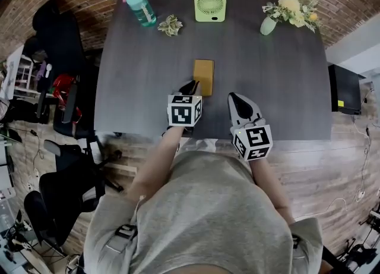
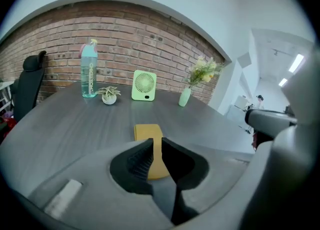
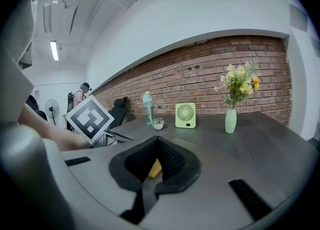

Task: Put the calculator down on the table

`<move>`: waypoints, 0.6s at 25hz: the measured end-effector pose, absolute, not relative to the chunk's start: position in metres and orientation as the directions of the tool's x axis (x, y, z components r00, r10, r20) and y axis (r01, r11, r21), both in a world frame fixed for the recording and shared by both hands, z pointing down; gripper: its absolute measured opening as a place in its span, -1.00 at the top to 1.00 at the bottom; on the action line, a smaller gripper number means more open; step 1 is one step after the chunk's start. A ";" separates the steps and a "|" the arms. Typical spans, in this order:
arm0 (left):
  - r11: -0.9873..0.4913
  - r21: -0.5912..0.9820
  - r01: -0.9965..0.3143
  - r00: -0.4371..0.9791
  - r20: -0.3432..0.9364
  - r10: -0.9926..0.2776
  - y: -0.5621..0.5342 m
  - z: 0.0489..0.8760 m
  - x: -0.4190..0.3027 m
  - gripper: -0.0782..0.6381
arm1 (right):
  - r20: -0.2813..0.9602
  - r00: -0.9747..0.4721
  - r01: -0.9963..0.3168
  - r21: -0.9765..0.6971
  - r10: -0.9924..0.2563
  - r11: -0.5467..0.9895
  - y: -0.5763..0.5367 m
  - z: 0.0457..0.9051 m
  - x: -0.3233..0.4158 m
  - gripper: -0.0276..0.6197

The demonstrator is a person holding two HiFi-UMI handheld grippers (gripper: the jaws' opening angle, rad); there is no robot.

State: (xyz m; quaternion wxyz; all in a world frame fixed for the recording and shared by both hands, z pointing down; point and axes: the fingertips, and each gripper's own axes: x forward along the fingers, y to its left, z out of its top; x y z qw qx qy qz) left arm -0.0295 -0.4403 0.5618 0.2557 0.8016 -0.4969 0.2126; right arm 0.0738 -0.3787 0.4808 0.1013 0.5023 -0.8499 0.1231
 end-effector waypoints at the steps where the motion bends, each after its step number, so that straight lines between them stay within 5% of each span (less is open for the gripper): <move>1: -0.376 0.196 -0.906 0.415 0.586 -0.695 -0.435 0.558 -0.029 0.61 | 0.293 -0.476 -0.878 -0.106 -0.829 0.466 -0.374 0.480 0.074 0.91; 15: -0.349 0.191 -0.917 0.398 0.470 -0.788 -0.336 0.517 -0.029 0.68 | 0.248 -0.496 -0.867 -0.093 -0.832 0.489 -0.287 0.473 0.081 0.91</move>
